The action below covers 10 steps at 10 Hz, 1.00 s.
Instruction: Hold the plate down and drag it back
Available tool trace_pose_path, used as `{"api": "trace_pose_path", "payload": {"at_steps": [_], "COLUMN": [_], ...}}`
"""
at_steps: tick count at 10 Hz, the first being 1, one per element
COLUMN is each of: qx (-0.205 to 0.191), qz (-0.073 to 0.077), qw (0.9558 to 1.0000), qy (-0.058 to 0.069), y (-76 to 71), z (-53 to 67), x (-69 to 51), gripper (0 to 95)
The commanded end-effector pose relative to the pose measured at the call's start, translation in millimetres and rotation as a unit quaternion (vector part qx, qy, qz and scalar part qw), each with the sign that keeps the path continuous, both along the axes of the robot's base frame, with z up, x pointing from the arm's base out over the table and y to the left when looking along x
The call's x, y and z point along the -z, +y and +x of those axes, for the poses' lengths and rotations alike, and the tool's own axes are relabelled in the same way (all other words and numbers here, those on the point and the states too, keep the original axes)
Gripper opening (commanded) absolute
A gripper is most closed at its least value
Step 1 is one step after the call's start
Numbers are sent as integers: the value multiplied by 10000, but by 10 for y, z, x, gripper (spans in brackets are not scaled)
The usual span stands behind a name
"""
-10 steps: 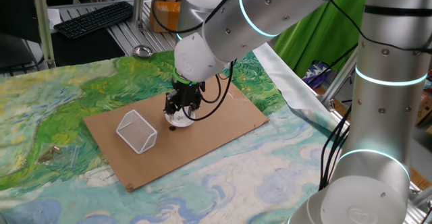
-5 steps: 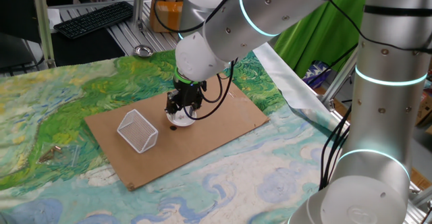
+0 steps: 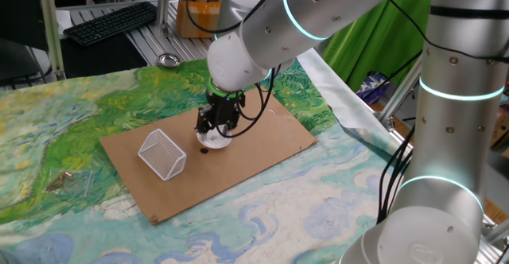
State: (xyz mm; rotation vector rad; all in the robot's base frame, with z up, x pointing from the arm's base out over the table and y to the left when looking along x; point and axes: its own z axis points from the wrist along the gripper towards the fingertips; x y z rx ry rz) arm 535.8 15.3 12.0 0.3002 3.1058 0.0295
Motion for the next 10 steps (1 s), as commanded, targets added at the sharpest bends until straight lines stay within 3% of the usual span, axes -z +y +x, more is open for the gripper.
{"api": "trace_pose_path", "payload": {"at_steps": [1, 3, 4, 8, 9, 10], "qx": [-15, -39, -50, -134, -152, -162], "qz": [76, 77, 79, 51, 55, 63], "qw": [10000, 9999, 9999, 9998, 9997, 9997], "qy": [46, 66, 108, 146, 179, 182], "y": [5, 5, 5, 6, 17, 29], "z": [-2, -3, -3, -6, -10, -14], "x": [13, 13, 13, -3, -34, -58], "gripper": [570, 570, 380, 380, 190, 190]}}
